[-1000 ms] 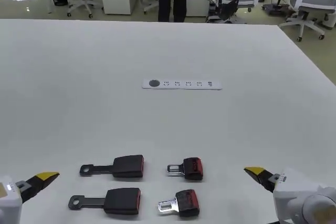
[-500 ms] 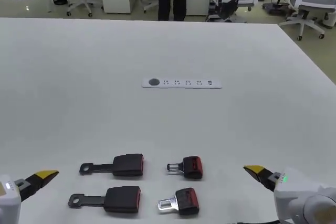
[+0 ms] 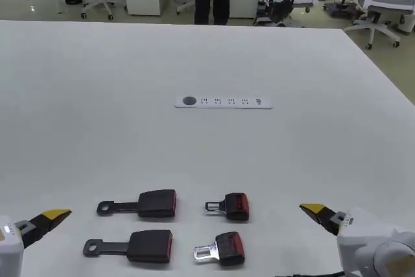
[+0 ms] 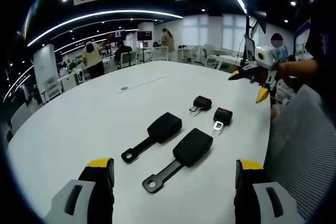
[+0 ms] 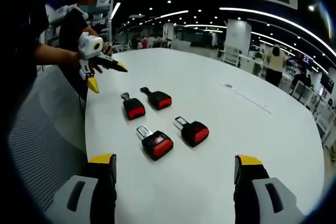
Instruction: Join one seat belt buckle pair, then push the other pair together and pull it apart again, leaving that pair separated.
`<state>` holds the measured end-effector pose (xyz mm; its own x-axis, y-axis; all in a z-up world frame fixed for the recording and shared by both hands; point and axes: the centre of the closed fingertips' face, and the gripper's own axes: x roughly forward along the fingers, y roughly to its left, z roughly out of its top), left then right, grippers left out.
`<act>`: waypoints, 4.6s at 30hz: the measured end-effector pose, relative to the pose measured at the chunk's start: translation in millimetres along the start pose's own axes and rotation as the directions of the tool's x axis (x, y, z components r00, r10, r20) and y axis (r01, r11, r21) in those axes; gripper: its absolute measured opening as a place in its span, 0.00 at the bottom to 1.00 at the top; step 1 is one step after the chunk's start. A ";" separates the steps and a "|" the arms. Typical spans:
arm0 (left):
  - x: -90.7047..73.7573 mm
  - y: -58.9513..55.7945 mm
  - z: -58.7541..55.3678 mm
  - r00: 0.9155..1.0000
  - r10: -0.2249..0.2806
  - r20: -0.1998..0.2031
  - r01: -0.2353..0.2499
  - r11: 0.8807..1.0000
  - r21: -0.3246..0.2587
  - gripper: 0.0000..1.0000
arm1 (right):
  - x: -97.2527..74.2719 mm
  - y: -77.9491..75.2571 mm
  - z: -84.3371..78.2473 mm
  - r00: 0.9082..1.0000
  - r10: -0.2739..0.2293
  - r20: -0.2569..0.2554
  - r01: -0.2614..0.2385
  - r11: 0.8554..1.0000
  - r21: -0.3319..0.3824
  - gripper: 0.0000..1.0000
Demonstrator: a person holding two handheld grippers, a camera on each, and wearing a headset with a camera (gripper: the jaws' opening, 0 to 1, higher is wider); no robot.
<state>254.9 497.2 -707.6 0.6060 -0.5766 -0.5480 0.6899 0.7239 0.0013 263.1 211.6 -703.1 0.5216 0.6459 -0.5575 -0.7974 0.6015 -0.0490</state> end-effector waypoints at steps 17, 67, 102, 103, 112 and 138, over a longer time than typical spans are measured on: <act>7.9 -1.5 3.2 0.999 -0.032 -0.023 0.032 0.999 0.029 0.97 | 0.8 -6.1 -3.9 1.000 0.012 -0.023 -0.013 0.999 -0.032 0.91; 79.1 -30.5 6.3 0.883 -0.282 -0.375 0.418 0.836 0.355 0.49 | 65.6 27.7 -2.8 0.941 0.268 -0.207 -0.329 0.869 -0.369 0.44; 92.0 -38.0 -23.9 0.788 -0.329 -0.520 0.558 0.737 0.381 0.33 | 95.5 38.9 -23.6 0.865 0.348 -0.361 -0.476 0.794 -0.378 0.31; 92.1 -38.2 -23.8 0.789 -0.330 -0.518 0.557 0.740 0.376 0.33 | 96.0 39.1 -23.1 0.866 0.349 -0.358 -0.475 0.798 -0.371 0.31; 91.3 -42.9 -21.7 0.796 -0.321 -0.514 0.548 0.743 0.384 0.33 | 98.8 41.2 -20.4 0.869 0.350 -0.349 -0.470 0.805 -0.362 0.31; 92.5 -41.9 -24.9 0.779 -0.321 -0.539 0.565 0.732 0.380 0.33 | 110.8 56.5 -5.3 0.872 0.361 -0.332 -0.469 0.810 -0.352 0.31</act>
<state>272.3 422.9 -779.2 0.0372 -0.4771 -0.8781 0.9981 0.0604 0.0095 274.2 314.6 -772.0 0.0661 0.6243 -0.7784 -0.9974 0.0189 -0.0696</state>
